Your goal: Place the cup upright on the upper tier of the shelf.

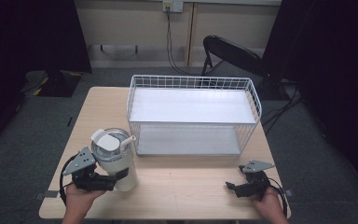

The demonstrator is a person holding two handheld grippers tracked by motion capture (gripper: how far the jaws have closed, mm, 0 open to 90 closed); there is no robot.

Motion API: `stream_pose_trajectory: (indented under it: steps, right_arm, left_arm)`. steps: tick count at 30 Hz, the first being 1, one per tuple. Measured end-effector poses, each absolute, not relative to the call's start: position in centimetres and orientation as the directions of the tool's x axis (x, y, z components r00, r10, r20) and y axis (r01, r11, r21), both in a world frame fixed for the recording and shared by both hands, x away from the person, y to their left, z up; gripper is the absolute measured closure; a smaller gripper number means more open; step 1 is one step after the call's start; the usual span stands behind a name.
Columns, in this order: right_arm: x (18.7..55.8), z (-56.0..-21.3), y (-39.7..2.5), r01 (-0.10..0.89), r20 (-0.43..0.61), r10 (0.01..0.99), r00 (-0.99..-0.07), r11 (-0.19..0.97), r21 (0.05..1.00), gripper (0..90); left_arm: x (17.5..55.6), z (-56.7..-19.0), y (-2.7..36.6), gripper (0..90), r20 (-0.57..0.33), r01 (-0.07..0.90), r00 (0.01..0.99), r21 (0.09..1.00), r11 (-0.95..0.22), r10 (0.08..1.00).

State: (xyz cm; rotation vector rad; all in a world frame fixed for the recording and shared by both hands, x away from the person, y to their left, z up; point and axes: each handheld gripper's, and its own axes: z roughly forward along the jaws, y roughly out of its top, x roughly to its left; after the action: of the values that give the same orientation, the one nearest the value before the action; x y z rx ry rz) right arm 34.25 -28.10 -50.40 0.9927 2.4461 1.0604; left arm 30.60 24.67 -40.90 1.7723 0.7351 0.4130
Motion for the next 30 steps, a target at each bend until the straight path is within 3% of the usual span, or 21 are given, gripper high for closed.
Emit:
stream_pose_trajectory:
  steps: [5,30]
  right_arm:
    - [34.3,-50.4,-28.1,0.478,0.003,0.696,-0.718,0.490,0.729,10.0]
    - [34.3,-50.4,-28.1,0.478,0.003,0.696,-0.718,0.490,0.729,10.0]
  left_arm:
    - [31.1,-40.3,23.9,10.1,-0.122,0.299,0.746,0.940,-0.167,0.654]
    - [33.5,-36.3,20.5,10.2,-0.116,0.289,0.780,0.938,-0.190,0.616]
